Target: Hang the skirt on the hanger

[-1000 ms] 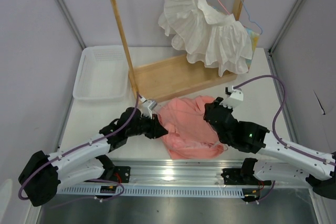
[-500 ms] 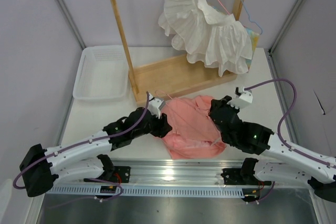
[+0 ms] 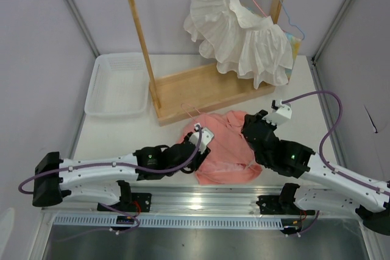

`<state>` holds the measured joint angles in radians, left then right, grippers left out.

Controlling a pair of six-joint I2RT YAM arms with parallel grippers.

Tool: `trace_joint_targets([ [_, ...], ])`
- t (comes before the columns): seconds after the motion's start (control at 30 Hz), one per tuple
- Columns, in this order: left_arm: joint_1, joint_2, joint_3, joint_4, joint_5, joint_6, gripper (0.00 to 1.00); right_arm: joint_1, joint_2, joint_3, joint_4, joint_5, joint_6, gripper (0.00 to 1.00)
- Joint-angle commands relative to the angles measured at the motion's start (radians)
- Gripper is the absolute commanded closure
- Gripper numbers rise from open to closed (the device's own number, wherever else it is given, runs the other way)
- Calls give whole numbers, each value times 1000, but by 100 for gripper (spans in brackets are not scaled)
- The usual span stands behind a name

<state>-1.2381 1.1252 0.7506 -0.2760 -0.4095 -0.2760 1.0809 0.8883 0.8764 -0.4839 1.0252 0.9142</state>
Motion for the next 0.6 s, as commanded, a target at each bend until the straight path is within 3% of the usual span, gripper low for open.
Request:
trace_joint_targets([
  [0.0,-99,-65,72,-77,-149,64,48,-9,-6,1,44,41,15,100],
  [0.23,-132,-98,46,-160,101,11,53,-7,-18,-5,30,38,28,100],
  [0.37,-139,-32,10,-97,156,-15,62,-9,-18,-14,33,35,31,100],
  [0.57,-139,117,12,-8,137,-19,65,-10,-18,-16,36,30,31,100],
])
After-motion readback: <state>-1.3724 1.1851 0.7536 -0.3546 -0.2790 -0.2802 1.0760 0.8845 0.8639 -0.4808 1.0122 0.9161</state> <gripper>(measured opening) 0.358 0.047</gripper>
